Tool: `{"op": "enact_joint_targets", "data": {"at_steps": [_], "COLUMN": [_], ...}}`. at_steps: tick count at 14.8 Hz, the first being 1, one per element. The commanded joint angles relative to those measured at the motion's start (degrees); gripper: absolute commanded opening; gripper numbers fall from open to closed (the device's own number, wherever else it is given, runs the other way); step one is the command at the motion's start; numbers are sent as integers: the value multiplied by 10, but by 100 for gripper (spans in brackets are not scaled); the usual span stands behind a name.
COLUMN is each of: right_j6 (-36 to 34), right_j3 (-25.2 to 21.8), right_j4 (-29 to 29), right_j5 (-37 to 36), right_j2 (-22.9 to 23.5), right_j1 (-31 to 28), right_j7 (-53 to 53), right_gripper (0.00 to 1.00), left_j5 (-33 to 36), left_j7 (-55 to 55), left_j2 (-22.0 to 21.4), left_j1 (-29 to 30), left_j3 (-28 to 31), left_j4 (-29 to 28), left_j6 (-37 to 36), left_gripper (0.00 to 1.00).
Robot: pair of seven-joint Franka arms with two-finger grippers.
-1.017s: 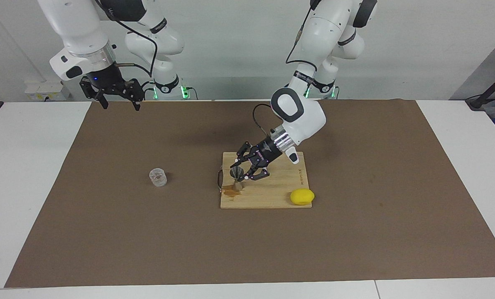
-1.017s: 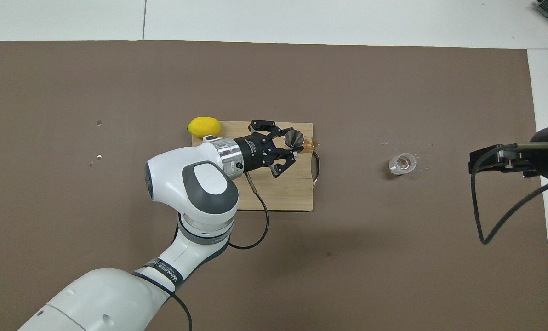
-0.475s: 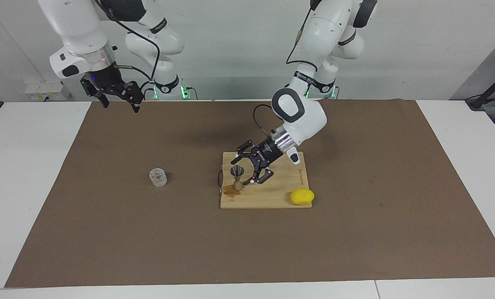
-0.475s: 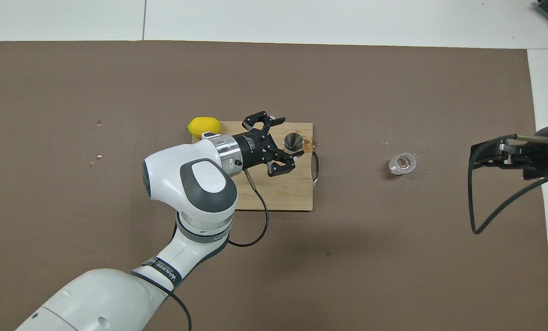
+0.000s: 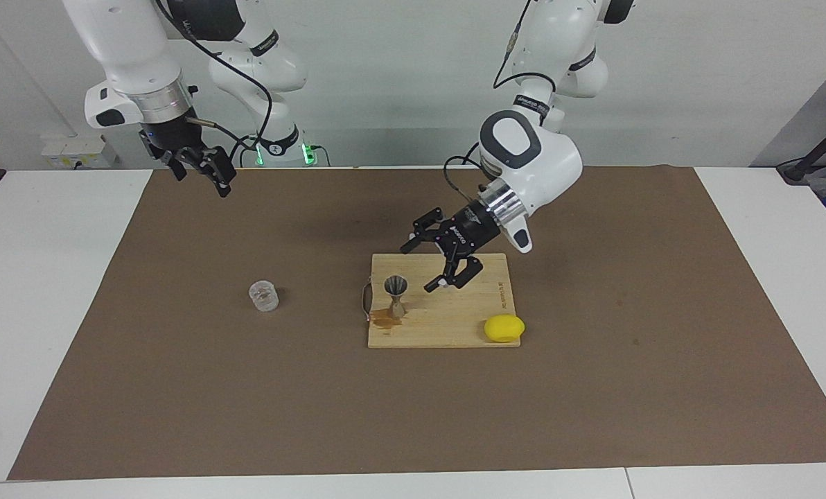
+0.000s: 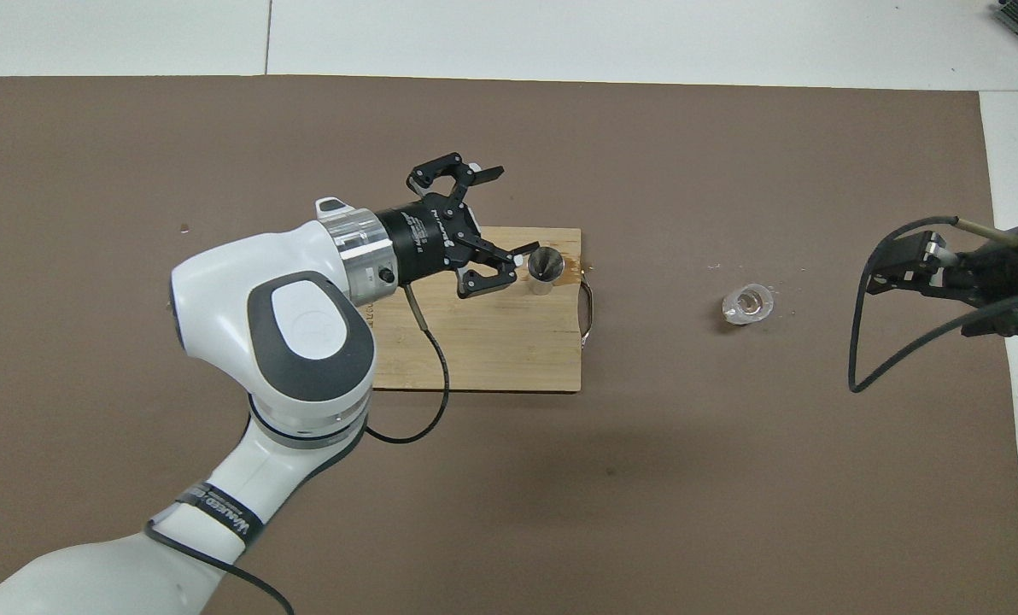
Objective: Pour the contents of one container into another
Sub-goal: 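Retract the left gripper while the right gripper reaches the glass cup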
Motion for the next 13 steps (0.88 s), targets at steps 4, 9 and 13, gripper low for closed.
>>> {"op": "enact_joint_targets", "data": {"at_steps": [4, 9, 13], "right_j6": [65, 104, 141], "right_j3": [2, 3, 2], "right_j4": [-9, -5, -4], "right_j5": [45, 100, 178], "right_j2": [45, 99, 154], "right_j1": [-34, -63, -97], "right_j7": [136, 217, 219], "right_gripper": [100, 100, 100], "left_j5": [284, 624, 758], "left_j7": [-13, -6, 114], "left_j2": [-56, -95, -120], "left_j1": [96, 150, 191], "left_j3": [2, 2, 3], "left_j4": [-19, -15, -18], "left_j6": [-76, -144, -221], "left_gripper": [100, 100, 100]}}
